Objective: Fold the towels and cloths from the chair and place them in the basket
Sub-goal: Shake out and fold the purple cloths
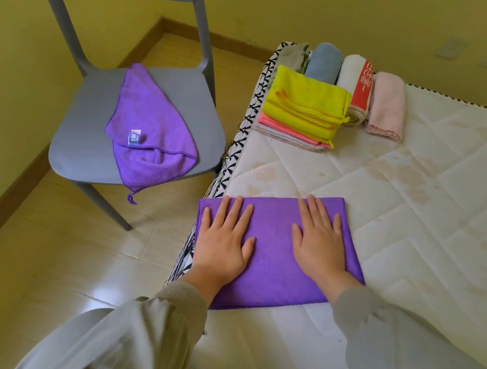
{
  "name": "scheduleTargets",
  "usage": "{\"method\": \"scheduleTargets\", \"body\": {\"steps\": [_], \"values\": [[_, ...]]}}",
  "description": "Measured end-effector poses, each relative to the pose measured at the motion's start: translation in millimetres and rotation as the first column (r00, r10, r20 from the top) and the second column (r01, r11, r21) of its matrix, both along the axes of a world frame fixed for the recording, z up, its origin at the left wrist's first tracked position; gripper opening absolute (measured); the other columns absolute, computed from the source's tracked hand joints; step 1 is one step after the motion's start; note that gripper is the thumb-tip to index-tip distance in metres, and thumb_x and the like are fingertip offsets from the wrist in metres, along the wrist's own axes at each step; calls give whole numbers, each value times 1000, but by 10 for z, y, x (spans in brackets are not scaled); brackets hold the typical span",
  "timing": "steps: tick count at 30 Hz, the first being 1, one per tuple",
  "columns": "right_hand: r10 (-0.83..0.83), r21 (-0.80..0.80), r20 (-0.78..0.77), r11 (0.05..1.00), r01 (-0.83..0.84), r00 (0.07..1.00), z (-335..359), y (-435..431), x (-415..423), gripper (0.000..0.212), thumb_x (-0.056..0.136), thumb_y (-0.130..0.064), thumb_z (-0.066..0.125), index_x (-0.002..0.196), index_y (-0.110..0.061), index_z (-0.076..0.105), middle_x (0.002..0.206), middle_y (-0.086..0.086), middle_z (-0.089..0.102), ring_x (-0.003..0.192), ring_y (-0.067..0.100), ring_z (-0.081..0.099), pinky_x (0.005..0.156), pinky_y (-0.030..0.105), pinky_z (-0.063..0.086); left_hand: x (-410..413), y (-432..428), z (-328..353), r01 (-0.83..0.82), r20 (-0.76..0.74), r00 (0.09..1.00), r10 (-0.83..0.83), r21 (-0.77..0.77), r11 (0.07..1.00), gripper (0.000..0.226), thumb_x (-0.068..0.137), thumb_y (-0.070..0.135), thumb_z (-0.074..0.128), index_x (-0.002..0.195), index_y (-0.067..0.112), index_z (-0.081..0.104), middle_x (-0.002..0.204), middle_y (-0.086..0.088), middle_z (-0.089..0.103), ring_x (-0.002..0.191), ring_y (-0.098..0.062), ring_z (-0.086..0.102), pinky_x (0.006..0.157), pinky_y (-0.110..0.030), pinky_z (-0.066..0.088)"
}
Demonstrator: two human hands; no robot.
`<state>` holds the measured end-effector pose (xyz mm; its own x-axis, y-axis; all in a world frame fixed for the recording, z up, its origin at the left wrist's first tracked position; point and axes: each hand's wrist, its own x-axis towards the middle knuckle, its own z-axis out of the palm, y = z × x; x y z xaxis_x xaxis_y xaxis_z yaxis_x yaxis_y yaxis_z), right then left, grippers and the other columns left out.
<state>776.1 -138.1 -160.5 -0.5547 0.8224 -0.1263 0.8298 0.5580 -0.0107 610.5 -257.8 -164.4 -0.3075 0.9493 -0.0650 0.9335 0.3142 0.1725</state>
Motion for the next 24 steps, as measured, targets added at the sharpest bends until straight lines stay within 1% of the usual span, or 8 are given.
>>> {"method": "scheduleTargets", "body": {"steps": [5, 7, 9, 11, 14, 19, 21, 24], "values": [[-260, 45, 14, 965, 259, 965, 129, 176, 22, 60, 98, -37, 21, 152, -10, 11, 160, 5, 4, 147, 19, 2, 117, 51, 6, -10, -48, 6, -112, 3, 994, 112, -27, 993, 71, 88, 53, 3, 153, 24, 8, 160, -1, 4, 148, -22, -3, 114, -48, -9], [-112, 81, -89, 990, 119, 990, 157, -29, -149, 60, 96, -34, 30, 149, -8, 22, 158, 11, 17, 146, 24, 14, 115, 53, 14, -5, -43, -2, -112, 8, 994, 112, -38, 993, 72, 87, 52, 2, 153, 23, 9, 160, -1, 5, 148, -22, -2, 115, -50, -5], [169, 64, -94, 984, -164, 981, 65, -318, -191, 59, 93, -37, 29, 145, -12, 35, 153, 8, 31, 141, 23, 30, 112, 53, 28, -1, -42, -10, -118, 13, 993, 118, -30, 993, 72, 87, 51, 5, 152, 22, 14, 160, -2, 9, 148, -23, 2, 115, -53, 1], [261, -23, -73, 965, -263, 963, 5, -415, -27, 58, 93, -40, 26, 145, -17, 37, 153, 3, 33, 140, 20, 32, 113, 46, 25, -1, -70, -18, -113, 18, 993, 114, -50, 992, 73, 86, 51, 2, 153, 22, 9, 160, 0, 5, 148, -22, -1, 115, -53, 1], [148, -10, -60, 989, -149, 987, -22, -193, 303, 61, 92, -41, 20, 147, -17, 33, 155, 1, 28, 143, 18, 27, 115, 42, 17, 2, -140, -11, -137, 16, 990, 139, -90, 986, 75, 83, 52, -4, 153, 23, 2, 161, 2, -2, 147, -20, -7, 116, -53, 0], [-268, 12, 60, 963, 268, 962, 44, -30, 410, 64, 93, -38, 16, 152, -14, 16, 160, 6, 10, 147, 19, 7, 115, 52, 8, 6, -197, 60, -189, -6, 982, 189, -123, 974, 77, 84, 53, -4, 153, 19, 3, 160, 3, -5, 147, -20, -12, 114, -55, -3], [-236, 47, 18, 971, 235, 972, 142, -131, 220, 61, 93, -33, 26, 150, -11, 21, 158, 12, 12, 147, 24, 8, 115, 54, 7, 77, -196, 110, -153, -26, 988, 152, -81, 985, 68, 93, 49, 13, 152, 16, 11, 161, -2, 3, 147, -25, -5, 114, -57, 0], [59, 112, -78, 992, -50, 995, 220, -317, -133, 62, 86, -31, 27, 144, -10, 37, 152, 14, 31, 142, 28, 27, 109, 56, 24, 203, -193, 160, -80, -25, 996, 80, 10, 997, 60, 90, 40, 30, 143, 13, 40, 151, -8, 36, 140, -34, 30, 105, -62, 27]]}}
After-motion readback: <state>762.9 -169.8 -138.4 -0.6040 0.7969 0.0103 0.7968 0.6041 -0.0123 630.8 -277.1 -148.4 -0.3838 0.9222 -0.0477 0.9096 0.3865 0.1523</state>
